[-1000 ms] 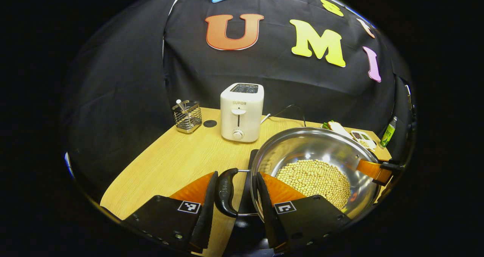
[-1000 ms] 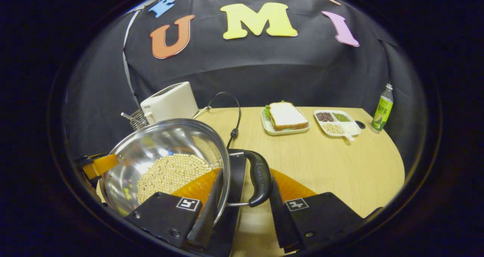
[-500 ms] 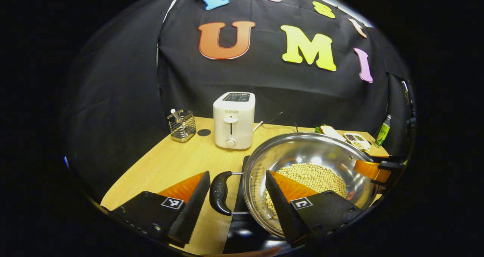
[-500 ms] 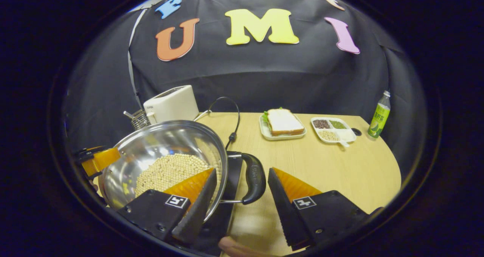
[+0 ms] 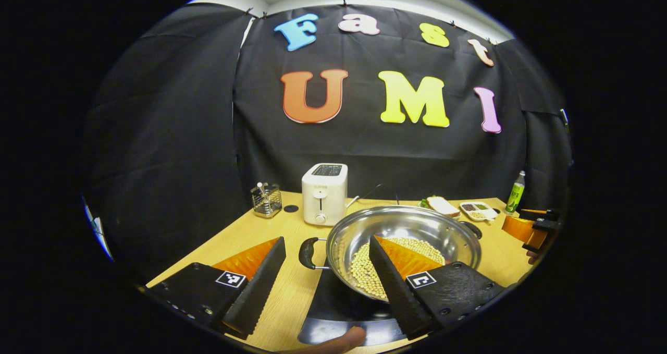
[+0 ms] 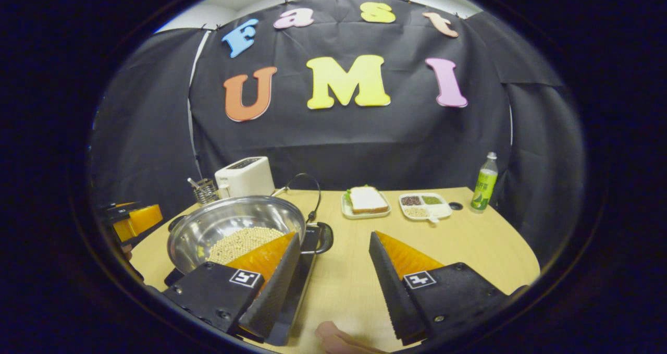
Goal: First push the handle of the pot to place it horizontally, then grasp the pot with both hands and set it on the induction cooktop.
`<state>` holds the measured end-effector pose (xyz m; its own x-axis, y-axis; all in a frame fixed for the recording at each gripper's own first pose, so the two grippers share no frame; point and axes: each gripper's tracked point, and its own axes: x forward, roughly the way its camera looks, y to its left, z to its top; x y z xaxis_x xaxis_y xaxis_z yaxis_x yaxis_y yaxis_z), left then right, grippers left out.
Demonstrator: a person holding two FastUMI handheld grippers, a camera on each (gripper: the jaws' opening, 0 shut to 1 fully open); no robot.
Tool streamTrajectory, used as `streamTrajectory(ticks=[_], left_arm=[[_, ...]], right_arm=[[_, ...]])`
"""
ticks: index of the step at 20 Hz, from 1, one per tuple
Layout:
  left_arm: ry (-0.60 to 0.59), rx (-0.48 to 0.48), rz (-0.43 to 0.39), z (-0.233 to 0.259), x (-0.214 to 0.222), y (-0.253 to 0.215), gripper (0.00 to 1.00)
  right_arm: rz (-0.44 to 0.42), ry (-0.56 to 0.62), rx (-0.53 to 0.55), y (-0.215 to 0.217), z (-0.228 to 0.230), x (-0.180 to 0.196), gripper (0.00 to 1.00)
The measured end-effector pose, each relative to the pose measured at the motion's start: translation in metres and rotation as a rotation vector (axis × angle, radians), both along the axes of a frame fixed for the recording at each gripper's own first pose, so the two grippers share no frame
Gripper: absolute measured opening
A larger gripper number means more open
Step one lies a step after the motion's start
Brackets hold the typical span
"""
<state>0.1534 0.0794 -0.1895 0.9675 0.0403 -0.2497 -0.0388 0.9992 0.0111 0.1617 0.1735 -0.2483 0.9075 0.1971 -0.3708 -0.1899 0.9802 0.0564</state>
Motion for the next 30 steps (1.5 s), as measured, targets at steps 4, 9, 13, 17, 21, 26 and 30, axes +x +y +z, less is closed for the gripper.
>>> streamTrajectory(ticks=[4, 9, 13, 17, 21, 26, 30], left_arm=[[-0.09, -0.04, -0.035, 0.04, -0.046, -0.031, 0.95], [-0.177, -0.039, -0.084, 0.1, -0.095, -0.067, 0.95], [-0.212, -0.06, -0.089, 0.138, -0.13, -0.079, 0.95], [-0.262, -0.053, -0.089, 0.174, -0.154, -0.084, 0.95], [-0.303, -0.035, -0.106, 0.195, -0.175, -0.096, 0.95], [-0.36, -0.027, -0.164, 0.202, -0.209, -0.114, 0.95], [-0.367, -0.004, -0.146, 0.19, -0.219, -0.114, 0.95]], right_arm=[[-0.061, -0.104, 0.027, -0.046, 0.046, -0.05, 1.0], [-0.133, -0.19, 0.054, -0.115, 0.115, -0.106, 1.0], [-0.154, -0.272, 0.057, -0.156, 0.173, -0.148, 0.97], [-0.164, -0.32, -0.012, -0.187, 0.217, -0.186, 0.97], [-0.17, -0.389, -0.036, -0.194, 0.254, -0.218, 0.97], [-0.197, -0.381, -0.089, -0.196, 0.251, -0.244, 0.97], [-0.215, -0.392, -0.035, -0.198, 0.247, -0.263, 0.97]])
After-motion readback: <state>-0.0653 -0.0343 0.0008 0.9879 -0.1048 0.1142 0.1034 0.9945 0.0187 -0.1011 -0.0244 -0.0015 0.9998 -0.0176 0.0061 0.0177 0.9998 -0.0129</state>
